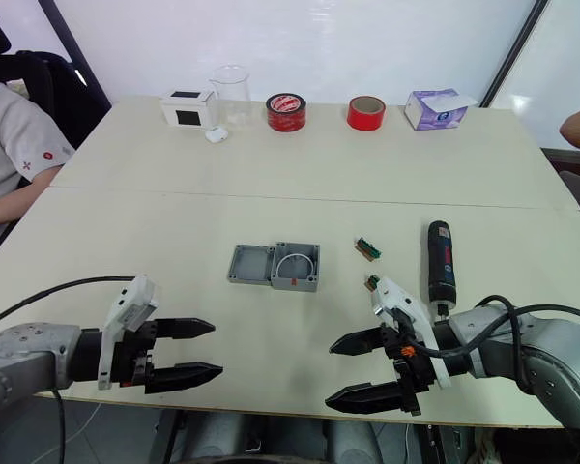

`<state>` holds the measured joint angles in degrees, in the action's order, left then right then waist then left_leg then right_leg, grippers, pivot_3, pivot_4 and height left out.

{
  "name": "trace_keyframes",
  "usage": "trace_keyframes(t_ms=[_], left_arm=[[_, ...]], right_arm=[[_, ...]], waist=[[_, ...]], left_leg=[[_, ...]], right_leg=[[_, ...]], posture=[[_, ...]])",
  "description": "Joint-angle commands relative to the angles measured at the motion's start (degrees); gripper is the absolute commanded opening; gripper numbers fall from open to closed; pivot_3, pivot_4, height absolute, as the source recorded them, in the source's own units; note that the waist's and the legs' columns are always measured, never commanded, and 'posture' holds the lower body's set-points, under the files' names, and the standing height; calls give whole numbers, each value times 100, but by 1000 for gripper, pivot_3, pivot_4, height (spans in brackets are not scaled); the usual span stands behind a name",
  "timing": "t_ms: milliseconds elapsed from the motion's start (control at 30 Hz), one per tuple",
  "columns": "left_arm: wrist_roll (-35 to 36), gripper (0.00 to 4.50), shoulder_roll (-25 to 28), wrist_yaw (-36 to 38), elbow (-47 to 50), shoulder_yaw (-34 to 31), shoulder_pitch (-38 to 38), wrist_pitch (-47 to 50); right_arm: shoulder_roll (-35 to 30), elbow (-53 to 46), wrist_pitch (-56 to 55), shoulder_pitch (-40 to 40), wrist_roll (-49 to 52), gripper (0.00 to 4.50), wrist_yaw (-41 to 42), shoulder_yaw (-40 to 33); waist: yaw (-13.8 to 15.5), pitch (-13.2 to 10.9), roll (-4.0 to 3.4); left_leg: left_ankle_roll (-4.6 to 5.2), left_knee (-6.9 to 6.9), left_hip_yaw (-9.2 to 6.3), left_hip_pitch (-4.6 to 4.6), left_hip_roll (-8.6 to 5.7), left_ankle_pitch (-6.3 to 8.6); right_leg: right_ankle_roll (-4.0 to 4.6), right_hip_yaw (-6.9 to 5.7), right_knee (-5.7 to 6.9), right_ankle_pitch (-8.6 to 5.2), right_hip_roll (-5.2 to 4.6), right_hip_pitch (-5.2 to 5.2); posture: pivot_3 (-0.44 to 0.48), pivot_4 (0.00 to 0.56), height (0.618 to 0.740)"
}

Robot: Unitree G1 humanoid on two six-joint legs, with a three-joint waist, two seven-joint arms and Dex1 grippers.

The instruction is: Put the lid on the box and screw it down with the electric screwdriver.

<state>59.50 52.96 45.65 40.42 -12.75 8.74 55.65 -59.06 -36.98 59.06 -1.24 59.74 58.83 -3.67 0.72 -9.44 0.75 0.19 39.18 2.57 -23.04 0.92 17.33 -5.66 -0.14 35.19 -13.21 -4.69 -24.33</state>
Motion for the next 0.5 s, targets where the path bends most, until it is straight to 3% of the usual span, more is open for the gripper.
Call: trace_keyframes(t_ms=[33, 500], left_arm=[[87, 4450, -21, -4, -5, -79, -76, -84], [130, 4450, -2, -30, -49, -57, -45, -9]], right_arm=[[7, -189, -75, -47, 26, 4500, -69, -47], [157, -86, 38, -333, 145, 4500, -545, 3]], waist=[[0, 0, 0], [-1, 0, 0]], left_leg=[[0, 0, 0, 0, 0, 0], [0, 0, 1, 0, 0, 0]], right_leg=[[0, 0, 0, 0, 0, 0], [0, 1, 1, 0, 0, 0]], posture=[[0, 150, 740], [0, 150, 740]])
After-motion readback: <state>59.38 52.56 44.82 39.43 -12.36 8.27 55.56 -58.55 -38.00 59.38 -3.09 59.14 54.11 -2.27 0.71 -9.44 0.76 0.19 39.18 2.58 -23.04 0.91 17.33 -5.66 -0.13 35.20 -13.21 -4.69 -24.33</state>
